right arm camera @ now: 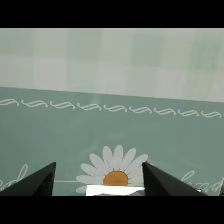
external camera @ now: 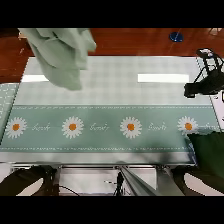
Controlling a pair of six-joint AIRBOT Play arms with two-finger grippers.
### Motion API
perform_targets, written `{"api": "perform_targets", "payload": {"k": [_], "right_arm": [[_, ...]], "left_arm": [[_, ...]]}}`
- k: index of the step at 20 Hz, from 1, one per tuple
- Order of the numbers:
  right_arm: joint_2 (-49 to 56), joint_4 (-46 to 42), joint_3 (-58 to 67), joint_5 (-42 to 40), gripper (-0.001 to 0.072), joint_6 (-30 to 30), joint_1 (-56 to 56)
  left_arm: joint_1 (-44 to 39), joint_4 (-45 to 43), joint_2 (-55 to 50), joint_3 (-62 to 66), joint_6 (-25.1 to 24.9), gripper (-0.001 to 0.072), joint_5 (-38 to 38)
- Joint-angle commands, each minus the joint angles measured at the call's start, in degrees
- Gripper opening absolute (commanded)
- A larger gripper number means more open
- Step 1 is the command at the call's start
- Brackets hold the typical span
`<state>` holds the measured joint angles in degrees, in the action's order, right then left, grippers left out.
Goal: Fold the shirts.
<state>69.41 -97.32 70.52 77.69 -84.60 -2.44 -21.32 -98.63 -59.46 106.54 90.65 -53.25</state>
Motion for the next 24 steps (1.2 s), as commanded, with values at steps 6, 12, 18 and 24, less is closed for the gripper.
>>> {"api": "perform_targets", "payload": {"k": [6,12,18,24], "right_arm": [[0.0,-0.7,0.0,3.3,0.0604,0.4,0.0],[0.0,-0.7,0.0,2.3,0.0604,0.4,0.0],[0.0,-0.7,0.0,2.1,0.0604,0.4,0.0],[-0.3,-0.8,0.0,2.7,0.0605,2.3,-0.1]], "left_arm": [[-14.4,0.1,-2.1,0.5,0.7,0.0027,-9.7],[-23.8,7.8,-16.3,0.4,3.3,0.0027,-11.3],[-33.2,13.4,-35.3,0.5,3.2,0.0055,-11.5],[-27.4,3.8,-35.3,0.5,-3.8,0.0477,-32.1]]}}
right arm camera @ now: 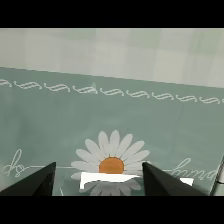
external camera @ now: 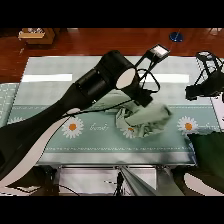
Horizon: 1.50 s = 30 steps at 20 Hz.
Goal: Fold the shirts.
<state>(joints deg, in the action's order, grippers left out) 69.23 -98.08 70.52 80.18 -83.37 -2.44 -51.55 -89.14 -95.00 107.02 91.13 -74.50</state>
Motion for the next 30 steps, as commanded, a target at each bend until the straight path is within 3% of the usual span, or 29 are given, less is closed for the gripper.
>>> {"api": "perform_targets", "payload": {"k": [1,4,9,10,12,13,18,19,27,30], "right_arm": [[-0.2,0.1,0.0,0.3,0.0605,1.2,-0.5],[-0.2,1.6,-2.0,0.3,0.0606,1.3,-4.3],[-2.4,14.5,-10.2,-5.6,0.0606,5.9,-11.9],[-2.9,16.1,-11.2,-6.4,0.0606,6.6,-12.5],[-3.0,16.9,-12.0,-6.5,0.0606,7.7,-12.4],[-3.0,17.6,-12.0,-6.7,0.0606,7.7,-12.5],[-3.0,18.3,-12.0,-7.0,0.0605,8.0,-12.5],[-3.0,18.3,-12.0,-7.1,0.0605,8.0,-12.5],[-3.0,18.7,-12.0,-8.0,0.0605,8.0,-12.4],[-3.0,18.8,-12.0,-8.0,0.0605,8.0,-12.4]], "left_arm": [[6.2,-6.4,1.9,0.0,-4.5,0.0474,-13.1],[18.4,-1.1,7.5,-2.2,-4.6,0.0468,-13.6],[41.2,20.6,16.0,-20.9,-11.3,0.047,-10.9],[44.9,25.3,17.1,-25.9,-12.5,0.0485,-9.3],[51.0,34.4,17.7,-35.6,-14.6,0.0612,-7.4],[53.0,37.8,17.6,-40.0,-16.4,0.0613,-6.2],[54.6,39.5,16.2,-51.2,-18.7,0.0616,2.8],[54.3,39.5,15.0,-51.3,-18.7,0.068,4.0],[51.0,50.3,3.7,-50.8,-22.2,0.0681,10.8],[50.0,50.7,0.9,-49.0,-22.1,0.068,12.6]]}}
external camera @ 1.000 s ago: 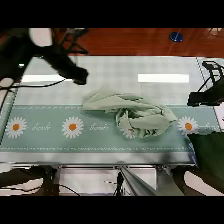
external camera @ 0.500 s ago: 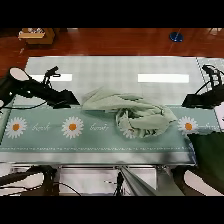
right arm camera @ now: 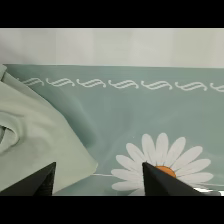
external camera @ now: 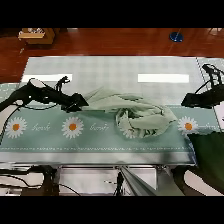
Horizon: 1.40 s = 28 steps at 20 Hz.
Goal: Fold the shirts.
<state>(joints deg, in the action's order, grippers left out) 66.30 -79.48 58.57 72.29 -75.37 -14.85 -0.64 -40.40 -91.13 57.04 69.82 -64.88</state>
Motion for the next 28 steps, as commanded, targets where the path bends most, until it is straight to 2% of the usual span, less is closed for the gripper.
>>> {"api": "perform_targets", "payload": {"k": [1,2,3,4,9,14,19,25,26,27,28], "right_arm": [[0.0,0.2,0.0,-0.1,0.0605,0.0,0.0],[0.0,0.2,0.0,-0.2,0.0604,0.0,0.0],[0.0,0.3,0.0,-0.1,0.0605,0.0,0.0],[0.0,0.5,0.0,0.2,0.0605,0.0,0.0],[-0.2,0.9,-1.2,2.6,0.0605,0.1,-4.0],[-1.2,17.6,-12.2,2.9,0.0608,6.4,-16.3],[-1.2,29.9,-21.6,0.2,0.0608,11.3,-17.1],[-1.2,38.4,-27.5,-8.7,0.0591,10.8,-17.1],[-1.2,39.9,-28.5,-10.9,0.0453,10.8,-17.1],[-1.2,41.4,-29.0,-12.6,0.0197,11.0,-17.1],[-1.2,43.6,-29.0,-13.1,0.002,11.7,-17.1]], "left_arm": [[-1.3,2.2,-3.8,1.7,-0.8,0.0653,2.8],[-1.6,2.8,-4.6,2.3,-0.6,0.05,2.8],[-1.8,3.4,-5.1,2.6,-0.6,0.0237,2.8],[-1.9,3.6,-5.1,2.6,-0.7,0.0023,2.8],[-0.3,3.5,-4.9,2.6,-2.1,0.0027,-2.3],[0.6,3.5,-4.1,2.6,-3.8,0.0027,-6.2],[0.6,3.5,-3.4,2.6,-3.8,0.0027,-7.2],[0.6,3.5,-3.2,2.6,-3.8,0.0027,-7.8],[0.6,3.5,-3.2,2.6,-3.8,0.0027,-7.8],[0.6,3.6,-3.1,2.6,-4.3,0.0027,-7.9],[0.7,3.6,-2.8,2.6,-4.8,0.0027,-7.8]]}}
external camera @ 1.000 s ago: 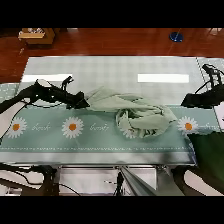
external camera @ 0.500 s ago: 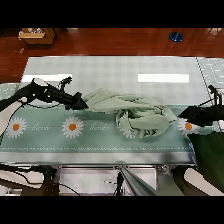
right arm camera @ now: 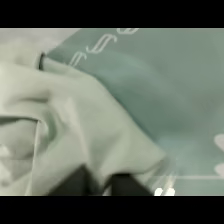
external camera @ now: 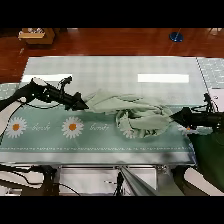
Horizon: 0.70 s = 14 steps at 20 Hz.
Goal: Fold the shirts.
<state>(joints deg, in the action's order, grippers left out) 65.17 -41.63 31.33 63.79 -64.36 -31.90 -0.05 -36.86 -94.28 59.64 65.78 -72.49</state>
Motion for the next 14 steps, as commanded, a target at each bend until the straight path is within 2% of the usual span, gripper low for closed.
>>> {"api": "perform_targets", "payload": {"k": [1,4,7,11,14], "right_arm": [[0.0,9.9,-1.4,-4.0,0.002,2.9,-0.1],[-0.5,23.1,3.7,4.6,0.002,9.4,-0.1],[-5.3,32.5,14.4,10.4,0.002,9.3,-0.1],[-12.6,32.9,32.9,10.8,0.002,3.6,-0.1],[-15.3,29.5,45.9,10.7,0.002,-2.2,-0.1]], "left_arm": [[0.2,0.0,1.0,0.5,-0.9,0.0026,-0.3],[2.0,0.0,6.8,5.6,-1.5,0.0025,-0.2],[5.5,0.1,16.1,16.4,-1.4,0.0024,-0.2],[10.9,0.0,27.3,33.6,2.1,0.0024,0.6],[13.1,0.0,33.5,43.3,3.1,0.0025,1.4]]}}
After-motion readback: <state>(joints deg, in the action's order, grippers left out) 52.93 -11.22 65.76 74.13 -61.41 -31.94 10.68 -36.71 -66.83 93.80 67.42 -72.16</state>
